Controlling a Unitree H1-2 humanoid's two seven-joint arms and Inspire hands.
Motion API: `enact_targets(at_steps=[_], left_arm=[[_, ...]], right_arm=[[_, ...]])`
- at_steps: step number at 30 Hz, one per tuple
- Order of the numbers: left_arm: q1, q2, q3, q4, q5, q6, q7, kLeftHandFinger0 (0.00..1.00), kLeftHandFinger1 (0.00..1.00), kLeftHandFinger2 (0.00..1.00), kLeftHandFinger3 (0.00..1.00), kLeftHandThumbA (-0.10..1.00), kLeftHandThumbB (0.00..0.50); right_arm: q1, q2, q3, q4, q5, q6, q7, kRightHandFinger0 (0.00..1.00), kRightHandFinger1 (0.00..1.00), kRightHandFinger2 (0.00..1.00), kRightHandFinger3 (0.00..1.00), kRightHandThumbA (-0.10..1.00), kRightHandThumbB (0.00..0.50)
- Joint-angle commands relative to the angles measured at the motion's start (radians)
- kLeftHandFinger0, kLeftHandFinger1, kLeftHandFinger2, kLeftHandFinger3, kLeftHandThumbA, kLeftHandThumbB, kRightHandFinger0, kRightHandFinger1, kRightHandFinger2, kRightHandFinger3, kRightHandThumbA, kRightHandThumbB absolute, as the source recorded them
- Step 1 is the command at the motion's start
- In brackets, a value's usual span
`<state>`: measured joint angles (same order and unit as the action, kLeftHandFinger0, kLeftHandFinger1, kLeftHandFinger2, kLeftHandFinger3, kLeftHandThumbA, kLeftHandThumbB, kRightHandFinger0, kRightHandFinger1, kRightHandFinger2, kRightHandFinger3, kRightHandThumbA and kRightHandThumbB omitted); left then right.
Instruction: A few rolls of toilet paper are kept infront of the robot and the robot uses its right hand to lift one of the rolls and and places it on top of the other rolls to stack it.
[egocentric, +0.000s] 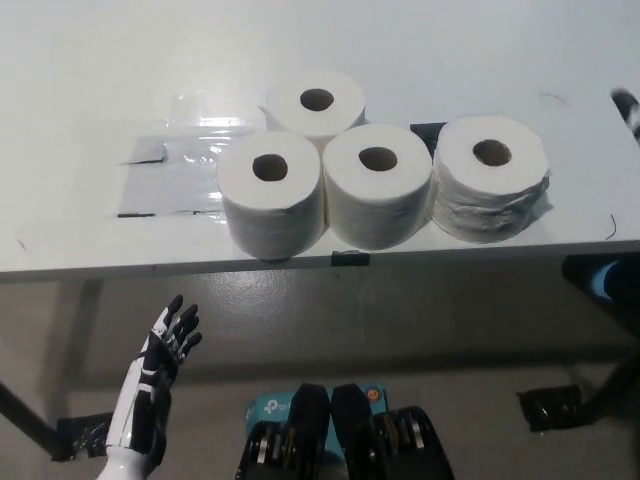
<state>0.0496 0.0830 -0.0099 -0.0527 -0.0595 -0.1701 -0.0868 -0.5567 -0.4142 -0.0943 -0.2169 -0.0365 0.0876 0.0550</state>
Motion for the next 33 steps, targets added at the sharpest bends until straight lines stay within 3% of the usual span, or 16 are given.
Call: enact_targets(at_steps=[1, 4, 7, 11, 15, 19, 22, 24, 25, 26, 29, 33], left_arm=[[-0.017, 0.008, -0.019, 0.005, 0.029, -0.012, -0.013, 1.0, 1.0, 1.0, 1.0, 1.0, 0.117], [-0.01, 0.011, -0.02, 0.014, 0.036, -0.019, -0.012, 1.0, 1.0, 1.0, 1.0, 1.0, 0.119], [-0.01, 0.014, -0.017, 0.021, 0.038, -0.028, -0.011, 1.0, 1.0, 1.0, 1.0, 1.0, 0.117], [-0.007, 0.015, -0.017, 0.021, 0.041, -0.027, -0.012, 1.0, 1.0, 1.0, 1.0, 1.0, 0.113], [-0.002, 0.015, -0.016, 0.02, 0.034, -0.029, -0.015, 1.0, 1.0, 1.0, 1.0, 1.0, 0.092], [0.0, 0.016, -0.014, 0.025, 0.041, -0.035, -0.012, 1.0, 1.0, 1.0, 1.0, 1.0, 0.095], [-0.001, 0.017, -0.014, 0.023, 0.041, -0.033, -0.012, 1.0, 1.0, 1.0, 1.0, 1.0, 0.094], [0.0, 0.017, -0.014, 0.024, 0.038, -0.034, -0.014, 1.0, 1.0, 1.0, 1.0, 1.0, 0.091], [0.0, 0.02, -0.013, 0.026, 0.037, -0.036, -0.016, 1.0, 1.0, 1.0, 1.0, 1.0, 0.093], [0.0, 0.02, -0.013, 0.025, 0.037, -0.034, -0.016, 1.0, 1.0, 1.0, 1.0, 1.0, 0.093], [0.005, 0.021, -0.014, 0.021, 0.041, -0.031, -0.014, 1.0, 1.0, 1.0, 1.0, 1.0, 0.097], [0.001, 0.026, -0.012, 0.022, 0.043, -0.034, -0.017, 1.0, 1.0, 1.0, 1.0, 1.0, 0.098]], right_arm=[[-0.388, -0.205, 0.193, 0.321, -0.055, 0.382, 0.344, 1.0, 1.0, 1.0, 1.0, 0.8, 0.27], [-0.557, -0.219, 0.322, 0.589, -0.093, 0.382, 0.504, 1.0, 1.0, 1.0, 1.0, 0.8, 0.309], [-0.683, -0.209, 0.421, 0.779, -0.125, 0.376, 0.603, 1.0, 1.0, 1.0, 1.0, 0.74, 0.313], [-0.787, -0.197, 0.533, 0.954, -0.202, 0.281, 0.695, 1.0, 1.0, 1.0, 1.0, 0.83, 0.336], [-0.885, -0.172, 0.619, 1.122, -0.231, 0.202, 0.792, 1.0, 1.0, 1.0, 1.0, 0.82, 0.293], [-0.941, -0.151, 0.663, 1.22, -0.224, 0.163, 0.844, 1.0, 1.0, 1.0, 1.0, 0.78, 0.304], [-0.963, -0.142, 0.701, 1.252, -0.234, 0.15, 0.865, 1.0, 1.0, 1.0, 1.0, 0.81, 0.241], [-0.97, -0.134, 0.714, 1.271, -0.232, 0.163, 0.867, 1.0, 1.0, 1.0, 1.0, 0.8, 0.275], [-0.976, -0.128, 0.724, 1.284, -0.23, 0.152, 0.867, 1.0, 1.0, 1.0, 1.0, 0.8, 0.264], [-0.983, -0.127, 0.749, 1.291, -0.25, 0.116, 0.878, 1.0, 1.0, 1.0, 1.0, 0.88, 0.307], [-0.994, -0.118, 0.78, 1.312, -0.26, 0.074, 0.901, 1.0, 1.0, 1.0, 1.0, 0.94, 0.293], [-1.006, -0.108, 0.778, 1.345, -0.243, 0.073, 0.905, 1.0, 1.0, 1.0, 1.0, 0.91, 0.309]])
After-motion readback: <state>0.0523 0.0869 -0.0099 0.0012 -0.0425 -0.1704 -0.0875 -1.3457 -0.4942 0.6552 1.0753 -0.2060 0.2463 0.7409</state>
